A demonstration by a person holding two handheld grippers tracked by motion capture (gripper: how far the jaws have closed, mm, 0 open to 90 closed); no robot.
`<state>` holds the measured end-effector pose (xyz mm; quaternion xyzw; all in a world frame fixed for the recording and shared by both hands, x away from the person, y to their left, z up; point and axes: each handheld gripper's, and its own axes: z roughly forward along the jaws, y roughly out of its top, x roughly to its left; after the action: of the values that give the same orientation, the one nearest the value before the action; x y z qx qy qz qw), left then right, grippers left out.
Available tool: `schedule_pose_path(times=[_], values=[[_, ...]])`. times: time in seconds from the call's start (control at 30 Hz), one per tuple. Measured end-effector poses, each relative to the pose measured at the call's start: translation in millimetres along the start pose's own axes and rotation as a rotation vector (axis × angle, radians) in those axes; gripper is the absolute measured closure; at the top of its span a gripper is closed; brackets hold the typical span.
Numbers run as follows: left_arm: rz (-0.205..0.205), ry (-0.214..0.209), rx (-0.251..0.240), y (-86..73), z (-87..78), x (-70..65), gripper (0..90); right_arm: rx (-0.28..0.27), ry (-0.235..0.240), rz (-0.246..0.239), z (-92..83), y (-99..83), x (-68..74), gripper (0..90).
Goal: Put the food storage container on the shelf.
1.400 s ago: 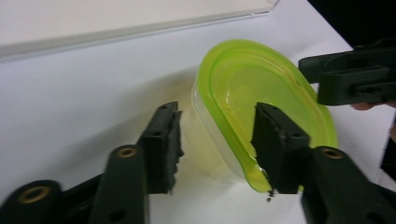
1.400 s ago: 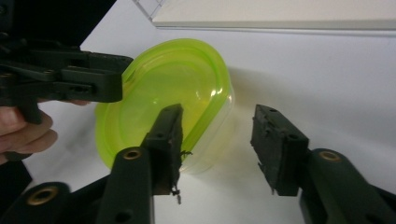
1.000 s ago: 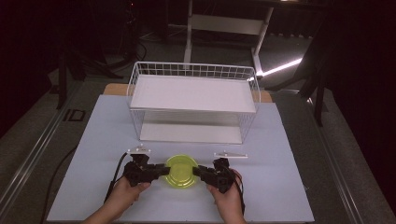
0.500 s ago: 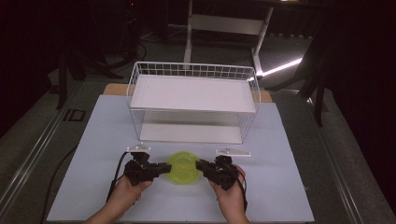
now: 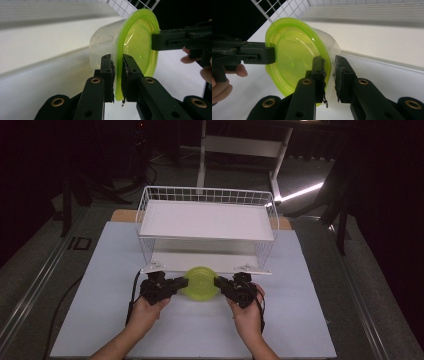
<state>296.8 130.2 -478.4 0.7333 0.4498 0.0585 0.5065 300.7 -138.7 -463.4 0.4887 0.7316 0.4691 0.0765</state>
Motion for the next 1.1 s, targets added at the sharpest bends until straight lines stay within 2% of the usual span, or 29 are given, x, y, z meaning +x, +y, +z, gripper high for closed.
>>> schedule_pose_path(times=[0.1, 0.27, 0.37, 0.6, 0.7, 0.73, 0.87, 0.93, 1.0, 1.1], values=[[0.007, 0.027, -0.016, 0.4, 6.4, 2.6, 81.4, -0.005, -0.019, -0.010, 4.7, 2.6, -1.8, 79.1], [0.005, 0.021, -0.032, 3.5, 16.8, 11.1, 81.3, -0.014, -0.042, -0.011, 12.9, 6.9, -7.7, 79.0], [0.006, 0.019, -0.036, 5.9, 22.0, 14.9, 81.3, -0.029, -0.046, -0.032, 16.9, 10.1, -12.4, 79.0], [-0.018, 0.014, -0.039, 9.3, 31.7, 23.4, 81.3, -0.026, -0.063, -0.037, 25.8, 15.9, -19.5, 78.9], [-0.060, -0.021, -0.051, 11.2, 35.4, 30.4, 81.3, -0.047, -0.059, -0.040, 27.4, 19.4, -22.2, 78.9], [-0.061, -0.024, -0.055, 11.4, 36.0, 31.5, 81.3, -0.050, -0.059, -0.041, 28.0, 20.3, -23.3, 79.0], [-0.066, -0.018, -0.039, 12.6, 43.9, 36.3, 81.3, -0.048, -0.065, -0.026, 33.4, 20.4, -28.4, 79.0], [-0.056, 0.002, -0.034, 13.3, 47.3, 36.8, 81.2, -0.039, -0.072, -0.012, 37.1, 19.8, -30.6, 78.9], [-0.046, 0.011, -0.029, 13.9, 50.2, 37.9, 81.1, -0.040, -0.086, -0.019, 40.4, 19.2, -31.6, 78.9], [-0.057, 0.010, -0.035, 13.7, 53.9, 41.2, 81.0, -0.035, -0.099, -0.023, 44.9, 19.9, -33.5, 78.8]])
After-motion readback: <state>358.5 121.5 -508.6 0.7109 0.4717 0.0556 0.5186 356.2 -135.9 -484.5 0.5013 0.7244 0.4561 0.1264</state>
